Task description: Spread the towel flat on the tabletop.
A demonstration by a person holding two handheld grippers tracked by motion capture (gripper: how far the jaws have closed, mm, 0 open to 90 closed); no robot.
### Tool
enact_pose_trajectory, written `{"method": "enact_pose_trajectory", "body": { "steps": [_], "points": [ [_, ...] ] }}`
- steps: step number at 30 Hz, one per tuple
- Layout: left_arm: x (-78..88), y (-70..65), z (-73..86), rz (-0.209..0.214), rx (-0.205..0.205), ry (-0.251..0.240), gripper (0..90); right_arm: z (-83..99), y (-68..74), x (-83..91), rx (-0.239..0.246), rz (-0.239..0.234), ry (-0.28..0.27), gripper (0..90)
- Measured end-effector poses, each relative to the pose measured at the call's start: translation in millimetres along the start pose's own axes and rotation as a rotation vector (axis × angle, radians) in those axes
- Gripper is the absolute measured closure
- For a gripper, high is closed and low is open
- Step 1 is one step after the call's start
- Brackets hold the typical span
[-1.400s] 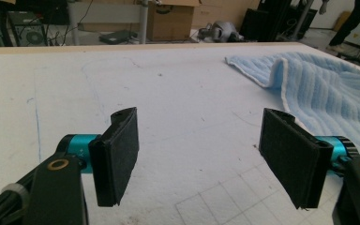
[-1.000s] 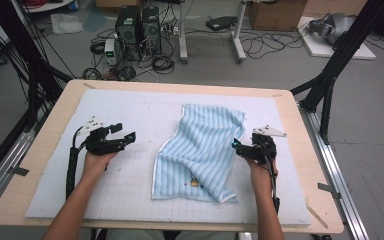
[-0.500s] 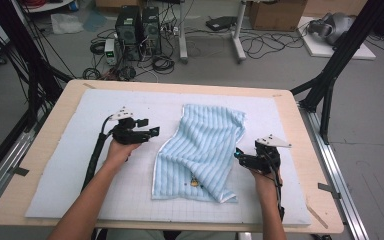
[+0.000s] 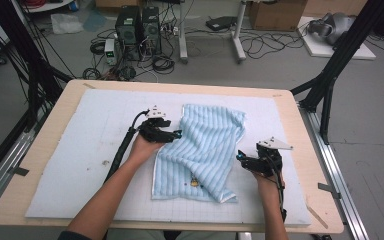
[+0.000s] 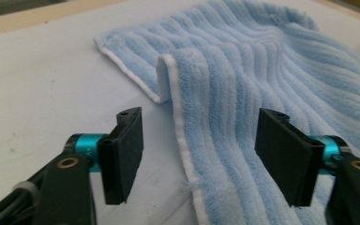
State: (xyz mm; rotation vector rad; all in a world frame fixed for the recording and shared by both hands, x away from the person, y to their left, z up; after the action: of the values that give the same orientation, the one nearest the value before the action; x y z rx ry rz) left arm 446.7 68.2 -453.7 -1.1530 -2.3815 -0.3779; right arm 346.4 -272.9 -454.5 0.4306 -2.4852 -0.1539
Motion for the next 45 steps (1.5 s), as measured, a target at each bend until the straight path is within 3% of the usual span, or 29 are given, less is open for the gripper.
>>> {"method": "enact_pose_trajectory", "body": {
  "steps": [2, 7, 9, 12, 15, 18, 23, 31, 35, 38, 41, 45],
  "points": [
    [-3.5, -2.3, 0.6, 0.011, 0.013, -0.005, 43.1, 1.0, -0.4, -1.4, 0.007, 0.004, 0.015, 21.6],
    [-13.2, -10.0, 4.1, 0.034, -0.067, 0.045, 55.1, 0.9, -0.3, -1.4, 0.012, 0.002, 0.014, 21.6],
    [-17.0, -13.3, 6.2, 0.051, -0.116, 0.084, 67.5, 1.1, 0.3, -2.7, 0.013, 0.0, 0.019, 21.6],
    [-18.3, -17.3, 4.8, 0.05, -0.171, 0.097, 85.9, 2.0, 1.7, -5.0, 0.015, 0.003, 0.029, 21.6],
    [-15.6, -11.3, 6.0, 0.033, -0.146, 0.098, 87.4, 1.5, 3.0, -5.8, 0.014, -0.004, 0.024, 21.6],
    [-8.0, 2.1, 9.4, -0.003, -0.089, 0.102, 87.7, 1.3, 3.9, -5.0, 0.013, -0.005, 0.025, 21.6],
    [3.9, 15.5, 15.5, -0.011, -0.045, 0.095, 87.9, 0.7, 4.1, -5.0, 0.004, -0.004, 0.02, 21.6],
    [28.6, 40.7, 28.1, -0.09, 0.055, 0.041, 87.9, -1.7, 7.8, -11.2, -0.013, -0.016, 0.021, 23.5],
    [40.7, 53.3, 40.0, -0.103, 0.118, 0.018, 87.9, -5.1, 10.6, -17.8, -0.046, -0.035, 0.016, 25.4],
    [48.0, 60.3, 45.8, -0.119, 0.14, 0.017, 87.9, -10.1, 16.6, -23.7, -0.051, -0.053, 0.008, 26.6],
    [57.1, 67.6, 48.3, -0.152, 0.137, 0.017, 88.0, -15.1, 24.5, -29.5, -0.05, -0.074, 0.012, 29.6],
    [70.6, 77.6, 53.0, -0.167, 0.165, 0.0, 87.9, -21.2, 36.8, -40.1, -0.028, -0.095, 0.022, 30.8]
  ]
}}
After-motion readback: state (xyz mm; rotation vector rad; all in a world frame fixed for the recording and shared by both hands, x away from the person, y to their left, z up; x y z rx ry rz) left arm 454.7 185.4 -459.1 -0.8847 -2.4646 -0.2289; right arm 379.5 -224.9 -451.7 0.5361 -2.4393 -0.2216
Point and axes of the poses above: each handheld gripper's, and its own axes: x roughly backward along the jaws, z roughly out of its underside, y roughly to its left, the point moved 3 cm from there along -x, roughly forward along the jaws, and after that the axes turned 12 degrees about -x, right-handed, at the moved point
